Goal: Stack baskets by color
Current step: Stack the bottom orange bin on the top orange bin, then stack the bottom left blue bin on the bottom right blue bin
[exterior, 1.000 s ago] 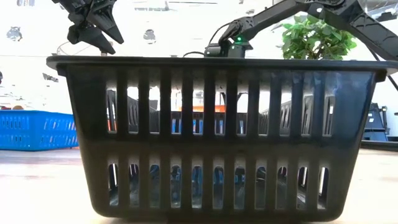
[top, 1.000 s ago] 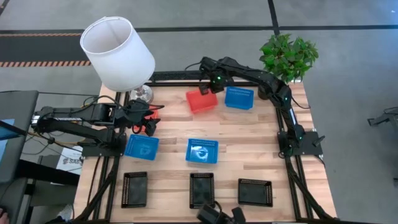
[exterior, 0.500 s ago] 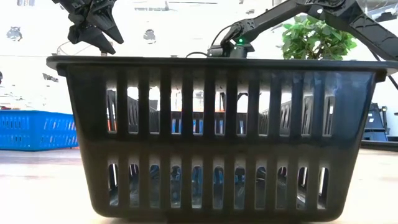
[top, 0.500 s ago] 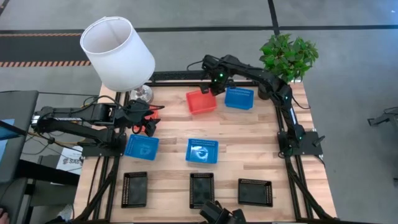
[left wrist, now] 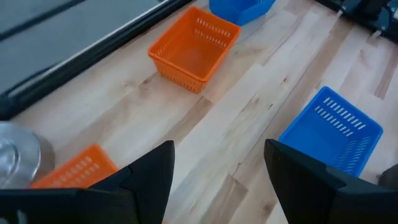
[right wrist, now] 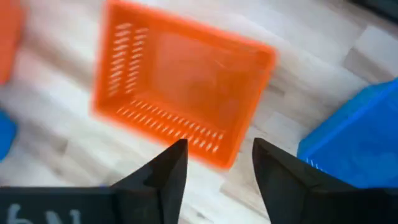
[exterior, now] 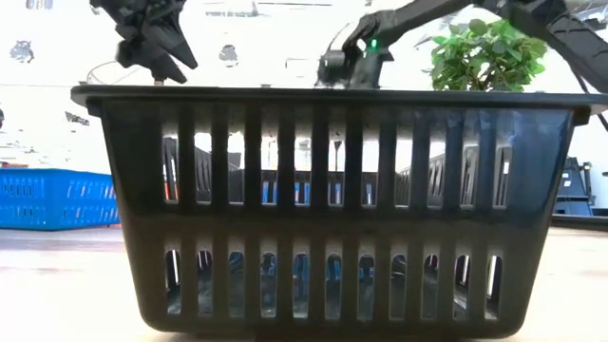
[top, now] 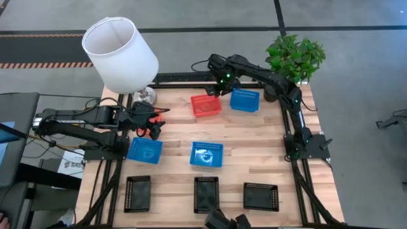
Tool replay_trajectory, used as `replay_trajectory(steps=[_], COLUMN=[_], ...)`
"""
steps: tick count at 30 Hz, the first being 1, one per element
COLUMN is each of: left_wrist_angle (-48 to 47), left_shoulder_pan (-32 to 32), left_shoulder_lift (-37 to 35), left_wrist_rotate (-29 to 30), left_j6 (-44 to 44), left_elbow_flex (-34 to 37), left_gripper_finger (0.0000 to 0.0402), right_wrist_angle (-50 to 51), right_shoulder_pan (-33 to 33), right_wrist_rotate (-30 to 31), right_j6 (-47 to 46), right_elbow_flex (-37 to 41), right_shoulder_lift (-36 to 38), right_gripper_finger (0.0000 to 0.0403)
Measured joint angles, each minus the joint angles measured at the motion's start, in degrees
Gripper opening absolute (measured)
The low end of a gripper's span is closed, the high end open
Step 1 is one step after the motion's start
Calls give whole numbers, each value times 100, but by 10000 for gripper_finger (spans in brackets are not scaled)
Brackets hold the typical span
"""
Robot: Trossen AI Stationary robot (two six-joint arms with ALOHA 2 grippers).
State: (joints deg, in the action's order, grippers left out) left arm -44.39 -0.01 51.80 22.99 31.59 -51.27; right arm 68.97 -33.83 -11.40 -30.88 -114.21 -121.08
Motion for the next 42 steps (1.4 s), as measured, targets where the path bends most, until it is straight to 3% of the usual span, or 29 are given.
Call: replay_trajectory(steps=[5, 8, 13, 16, 29, 37, 42], left_wrist_angle=[652, 693, 949, 892, 748, 728, 586], left_shoulder_pan=[0, 0, 0, 0, 0, 0, 0], left_shoulder_lift=[688, 911, 922, 840, 688, 690, 690], left_wrist_rotate=[-399, -452, -466, -577, -624, -622, -618], left_j6=[-1005, -1091, -1066, -1097, -854, -845, -845], left_elbow_flex=[0, 0, 0, 0, 0, 0, 0], left_gripper_finger=[236, 236, 233, 209, 15, 12, 6], right_wrist_angle=[-23, -83, -674, -800, -1182, -1356, -1001], right_shoulder_pan=[553, 1044, 1631, 1675, 1255, 1143, 1102], right_wrist_rotate=[0, -28, -52, 46, 256, 216, -667], right_j6=[1093, 1608, 1882, 1831, 1041, 804, 978], right_elbow_flex=[-1, -1, 28, 24, -10, -15, -15], right_shoulder_lift=[456, 456, -135, -416, -1014, -991, -718], right_gripper_finger=[204, 182, 82, 16, 3, 3, 3])
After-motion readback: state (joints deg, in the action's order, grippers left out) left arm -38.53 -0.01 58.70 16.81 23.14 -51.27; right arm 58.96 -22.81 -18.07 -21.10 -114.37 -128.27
